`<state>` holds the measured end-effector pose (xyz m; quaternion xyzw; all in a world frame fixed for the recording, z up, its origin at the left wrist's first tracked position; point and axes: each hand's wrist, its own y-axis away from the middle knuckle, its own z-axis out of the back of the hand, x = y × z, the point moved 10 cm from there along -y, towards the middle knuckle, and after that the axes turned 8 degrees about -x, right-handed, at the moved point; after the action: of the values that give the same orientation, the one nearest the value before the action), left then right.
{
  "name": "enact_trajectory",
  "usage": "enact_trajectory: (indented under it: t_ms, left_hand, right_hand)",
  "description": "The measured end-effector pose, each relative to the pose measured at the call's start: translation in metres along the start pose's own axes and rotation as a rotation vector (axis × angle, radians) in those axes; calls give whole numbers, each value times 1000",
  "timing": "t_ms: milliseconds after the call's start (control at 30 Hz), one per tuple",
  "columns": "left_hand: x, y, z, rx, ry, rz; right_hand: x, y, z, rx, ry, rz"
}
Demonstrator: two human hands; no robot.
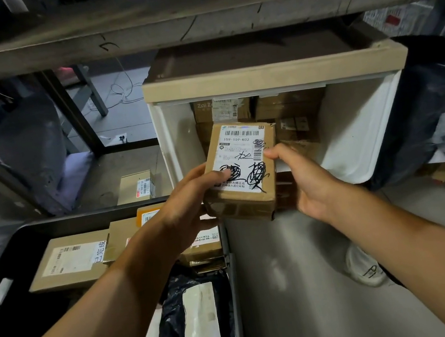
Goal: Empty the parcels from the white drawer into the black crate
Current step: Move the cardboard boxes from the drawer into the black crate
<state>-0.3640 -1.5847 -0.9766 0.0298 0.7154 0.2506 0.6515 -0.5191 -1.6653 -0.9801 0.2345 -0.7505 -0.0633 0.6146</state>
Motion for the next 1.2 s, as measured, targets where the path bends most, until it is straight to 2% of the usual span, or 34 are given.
enact_trajectory:
  t_ms: [233, 700, 967, 1200]
  left_hand:
    - [11, 22, 67, -124, 74, -4]
    - [83, 100, 248, -400, 117, 63]
    - [129, 88, 311, -509, 228, 135]
    - [143, 65, 366, -632, 341, 119]
  right_hand:
    - [-31, 5, -63, 112, 92, -70]
    - [-152, 44, -234, 392, 235, -270]
    - [-210, 23, -292, 397, 293, -313]
    - [-236, -5, -355, 415, 321, -280]
